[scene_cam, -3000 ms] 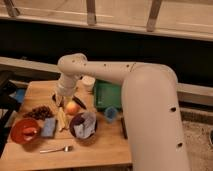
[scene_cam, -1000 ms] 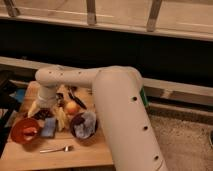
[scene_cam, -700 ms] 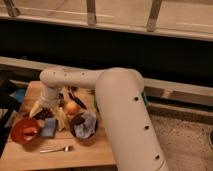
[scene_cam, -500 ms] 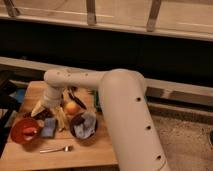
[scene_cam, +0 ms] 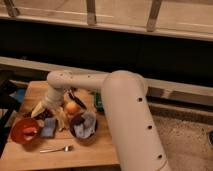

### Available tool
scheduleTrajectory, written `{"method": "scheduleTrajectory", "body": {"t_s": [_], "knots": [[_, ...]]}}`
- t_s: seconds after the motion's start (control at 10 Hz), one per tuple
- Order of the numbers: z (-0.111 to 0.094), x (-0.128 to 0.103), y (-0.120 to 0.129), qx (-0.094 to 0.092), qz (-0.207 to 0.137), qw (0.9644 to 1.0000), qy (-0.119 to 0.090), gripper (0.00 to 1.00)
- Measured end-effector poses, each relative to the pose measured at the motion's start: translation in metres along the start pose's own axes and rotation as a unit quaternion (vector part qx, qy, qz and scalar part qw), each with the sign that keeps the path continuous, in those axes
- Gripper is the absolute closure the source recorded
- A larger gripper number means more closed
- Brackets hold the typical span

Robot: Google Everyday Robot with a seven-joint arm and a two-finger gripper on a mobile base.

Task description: Place sponge in metal cup

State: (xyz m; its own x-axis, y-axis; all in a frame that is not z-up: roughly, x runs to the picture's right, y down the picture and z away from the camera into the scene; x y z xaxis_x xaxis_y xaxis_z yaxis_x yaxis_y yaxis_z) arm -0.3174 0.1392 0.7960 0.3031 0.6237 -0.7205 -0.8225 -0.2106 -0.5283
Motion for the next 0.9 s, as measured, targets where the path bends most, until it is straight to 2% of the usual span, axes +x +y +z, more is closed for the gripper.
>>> {"method": "scheduleTrajectory", "body": {"t_s": [0.1, 0.2, 0.5, 0.6, 0.9], "knots": [[0.002, 0.001, 0.002, 0.002, -0.002, 1.0000, 0.002, 0.22], [0.004, 0.002, 0.002, 0.002, -0.003, 1.0000, 0.004, 0.29], [0.008, 0.003, -0.003, 0.002, 0.002, 1.0000, 0.009, 0.59], [0.009, 0.003, -0.004, 0.002, 0.003, 0.9999, 0.010, 0.65], [0.005, 0.003, -0.016, 0.013, 0.016, 0.9998, 0.006, 0.68]]}}
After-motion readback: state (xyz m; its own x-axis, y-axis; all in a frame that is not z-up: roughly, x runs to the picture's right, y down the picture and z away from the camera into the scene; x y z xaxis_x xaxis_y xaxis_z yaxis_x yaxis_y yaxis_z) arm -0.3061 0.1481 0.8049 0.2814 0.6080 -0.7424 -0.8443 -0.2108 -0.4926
